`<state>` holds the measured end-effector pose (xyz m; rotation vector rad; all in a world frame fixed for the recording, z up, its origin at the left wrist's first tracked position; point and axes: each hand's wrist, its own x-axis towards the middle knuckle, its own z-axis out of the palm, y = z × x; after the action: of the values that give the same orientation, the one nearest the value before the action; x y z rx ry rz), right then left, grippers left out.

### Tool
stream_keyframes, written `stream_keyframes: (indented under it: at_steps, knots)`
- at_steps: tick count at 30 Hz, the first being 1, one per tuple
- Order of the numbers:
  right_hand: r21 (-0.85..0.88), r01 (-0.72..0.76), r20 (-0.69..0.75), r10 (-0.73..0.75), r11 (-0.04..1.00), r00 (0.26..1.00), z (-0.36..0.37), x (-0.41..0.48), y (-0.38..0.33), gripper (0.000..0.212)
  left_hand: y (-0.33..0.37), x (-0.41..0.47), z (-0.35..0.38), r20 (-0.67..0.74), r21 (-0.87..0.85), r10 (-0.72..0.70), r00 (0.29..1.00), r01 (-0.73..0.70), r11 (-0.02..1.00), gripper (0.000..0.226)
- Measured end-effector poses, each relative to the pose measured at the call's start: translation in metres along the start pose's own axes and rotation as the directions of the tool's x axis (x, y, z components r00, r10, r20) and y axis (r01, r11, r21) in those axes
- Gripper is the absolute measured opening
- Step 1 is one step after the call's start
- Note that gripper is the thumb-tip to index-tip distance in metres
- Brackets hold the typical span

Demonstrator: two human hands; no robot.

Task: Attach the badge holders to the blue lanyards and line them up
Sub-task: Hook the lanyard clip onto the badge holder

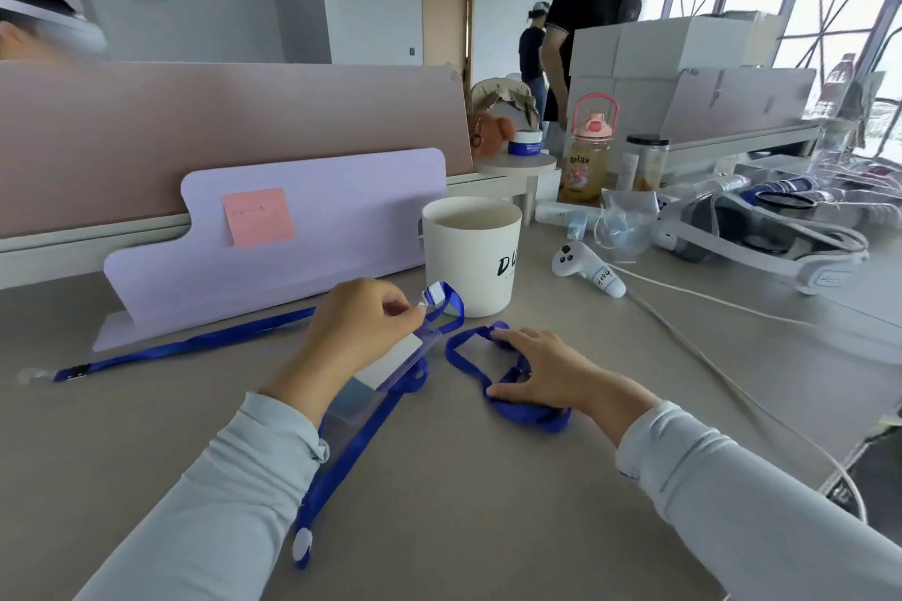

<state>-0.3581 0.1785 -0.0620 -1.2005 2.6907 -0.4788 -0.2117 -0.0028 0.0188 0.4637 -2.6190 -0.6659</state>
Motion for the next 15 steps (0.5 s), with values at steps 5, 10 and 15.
stream_keyframes:
  at_steps: [5,10,15]
  knots:
    - [0.05,0.062,-0.139,-0.054,0.997,0.989,0.008,0.003,-0.015,0.021,-0.002,0.005,0.004,-0.046,-0.017,0.003,0.999,-0.003,1.0,0.025]
    - [0.1,0.021,-0.092,-0.012,0.995,0.996,0.004,0.009,-0.017,0.014,-0.005,0.007,0.006,-0.11,-0.041,0.006,0.994,-0.011,0.999,0.024]
    - [0.291,0.018,-0.208,0.045,0.956,0.977,-0.026,0.017,-0.023,0.008,-0.013,0.01,-0.001,-0.216,-0.069,0.003,0.976,-0.019,0.997,0.027]
